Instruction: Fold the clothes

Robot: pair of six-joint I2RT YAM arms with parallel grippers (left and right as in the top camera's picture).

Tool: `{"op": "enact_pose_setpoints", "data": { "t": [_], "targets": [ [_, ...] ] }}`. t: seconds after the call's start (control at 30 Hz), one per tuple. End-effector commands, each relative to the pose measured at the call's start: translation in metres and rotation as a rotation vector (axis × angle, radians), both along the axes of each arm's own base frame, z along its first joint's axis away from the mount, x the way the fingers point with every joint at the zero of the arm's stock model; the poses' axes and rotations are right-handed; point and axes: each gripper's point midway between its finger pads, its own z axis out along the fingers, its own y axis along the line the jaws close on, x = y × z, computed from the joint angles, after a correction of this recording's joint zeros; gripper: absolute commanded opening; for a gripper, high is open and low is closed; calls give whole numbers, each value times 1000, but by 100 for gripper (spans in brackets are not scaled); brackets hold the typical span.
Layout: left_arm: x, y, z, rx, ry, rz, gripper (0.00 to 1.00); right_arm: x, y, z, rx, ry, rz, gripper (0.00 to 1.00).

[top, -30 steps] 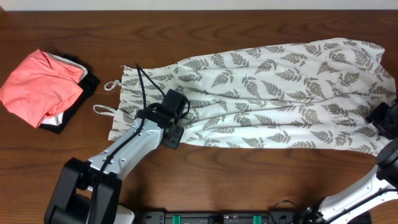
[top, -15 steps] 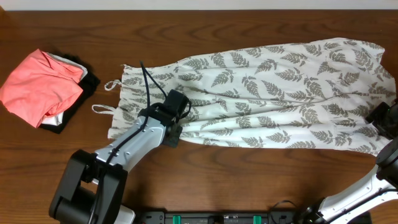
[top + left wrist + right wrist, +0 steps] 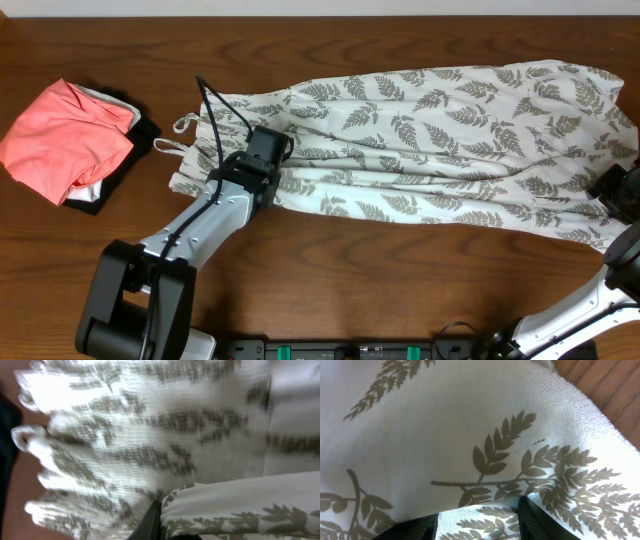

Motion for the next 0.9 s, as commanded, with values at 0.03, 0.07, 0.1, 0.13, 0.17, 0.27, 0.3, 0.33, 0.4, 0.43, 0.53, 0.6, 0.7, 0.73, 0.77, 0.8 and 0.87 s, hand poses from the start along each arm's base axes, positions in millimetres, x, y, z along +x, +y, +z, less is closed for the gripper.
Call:
{"op": "enact_pose_setpoints", "data": {
  "t": [0.03,0.07,0.1,0.13,0.17,0.27,0.3,0.33,0.4,0.43,0.53,0.6,0.7,0.73,0.77,0.8,0.87],
  "targets": [
    [20,22,17,68,-95,56,12,-41,18,-58,104,151,-42,50],
    [23,19,16,52,-101,51,12,-41,18,-58,104,151,-42,50],
    [25,14,13,29,-102,40,13,-42,18,-58,104,151,-42,50],
    [26,10,9,13,-95,31,12,-42,18,-58,104,151,-42,50],
    [26,8,1,7,-78,25,12,-42,18,-58,104,151,-42,50],
    [22,9,-18,24,-29,24,13,-42,18,-58,104,151,-42,50],
    [20,10,-27,33,-7,24,13,-42,18,-58,104,151,-42,50],
    [18,11,-36,41,18,24,13,-41,18,-58,104,151,-42,50],
    [14,12,-49,54,55,23,14,-41,18,-58,105,151,-42,50],
    [13,13,-53,57,65,23,14,-41,18,-58,105,151,-42,50],
    [10,13,-64,66,87,22,24,-41,19,-58,107,149,-42,50],
    [9,14,-65,68,95,22,24,-41,19,-58,108,148,-42,50],
    [8,14,-66,70,99,22,29,-34,21,-58,126,113,-38,50],
    [8,14,-66,70,100,22,29,-27,23,-55,143,82,-16,51],
    [7,14,-66,71,103,22,29,-20,24,-52,155,53,6,52],
    [7,15,-66,71,104,22,29,-10,25,-46,163,18,33,52],
    [7,15,-66,71,104,22,30,7,27,-29,163,-35,85,53]
  ]
}}
